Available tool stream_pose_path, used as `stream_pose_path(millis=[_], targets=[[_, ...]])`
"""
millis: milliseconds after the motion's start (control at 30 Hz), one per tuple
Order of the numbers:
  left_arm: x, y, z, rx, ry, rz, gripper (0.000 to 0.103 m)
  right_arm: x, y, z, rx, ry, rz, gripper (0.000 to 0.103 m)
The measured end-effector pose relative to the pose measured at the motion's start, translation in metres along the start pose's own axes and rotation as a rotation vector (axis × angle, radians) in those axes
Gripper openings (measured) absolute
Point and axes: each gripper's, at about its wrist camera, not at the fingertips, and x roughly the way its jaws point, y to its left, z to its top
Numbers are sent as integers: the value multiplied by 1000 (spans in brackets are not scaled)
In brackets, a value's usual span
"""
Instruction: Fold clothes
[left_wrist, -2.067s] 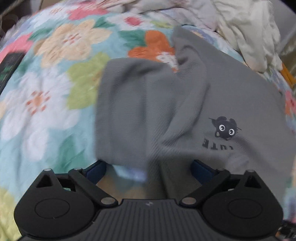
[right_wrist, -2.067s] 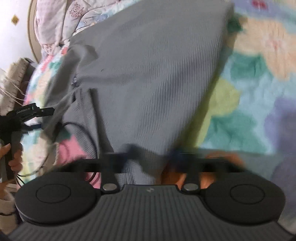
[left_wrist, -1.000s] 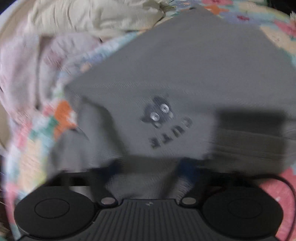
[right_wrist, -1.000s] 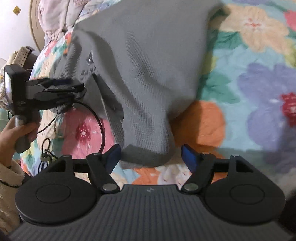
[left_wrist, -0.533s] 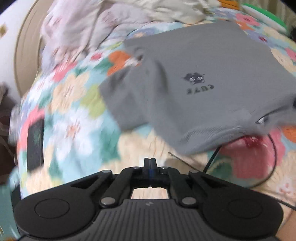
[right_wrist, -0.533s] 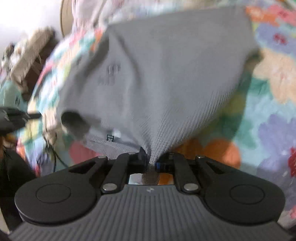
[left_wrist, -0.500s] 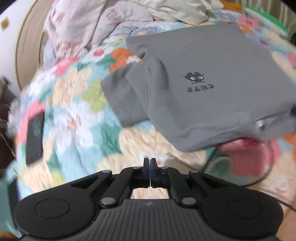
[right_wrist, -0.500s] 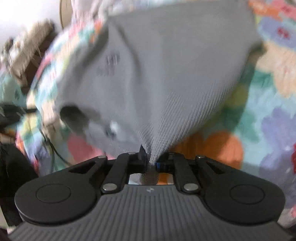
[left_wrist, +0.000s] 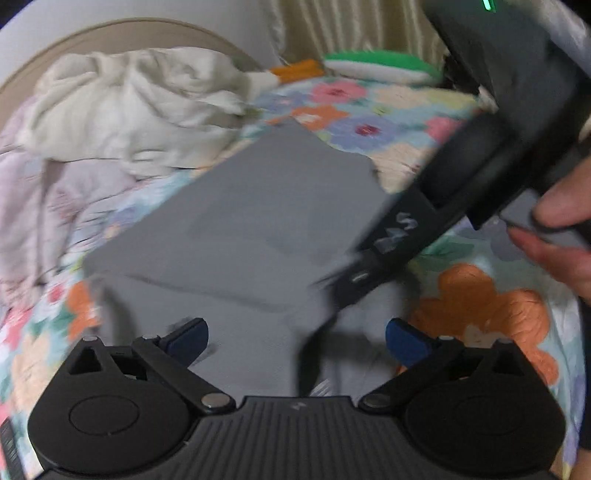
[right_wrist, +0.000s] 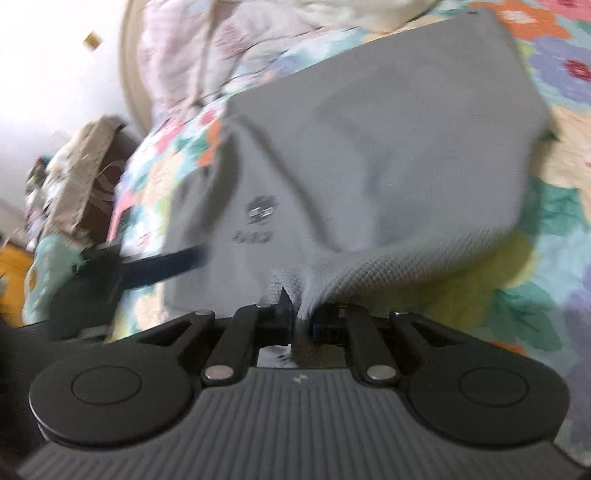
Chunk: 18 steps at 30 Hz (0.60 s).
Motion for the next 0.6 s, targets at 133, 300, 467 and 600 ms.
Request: stream_pose_path(millis=[133,300,467,600], targets=[[52,49,-11,-306,107,-131,6,-16,-28,-1,60,-33,-10,36],[74,115,-39,-535,122,-20,7,-37,-81,-14,114,-98,-276,43],[73,162,-65,-700,87,-2,9,-16,-107,-18,198,-84,-307,44],[76,164,-70,-696,83,7,10,14,-88,-17,165,-91,-222,54]])
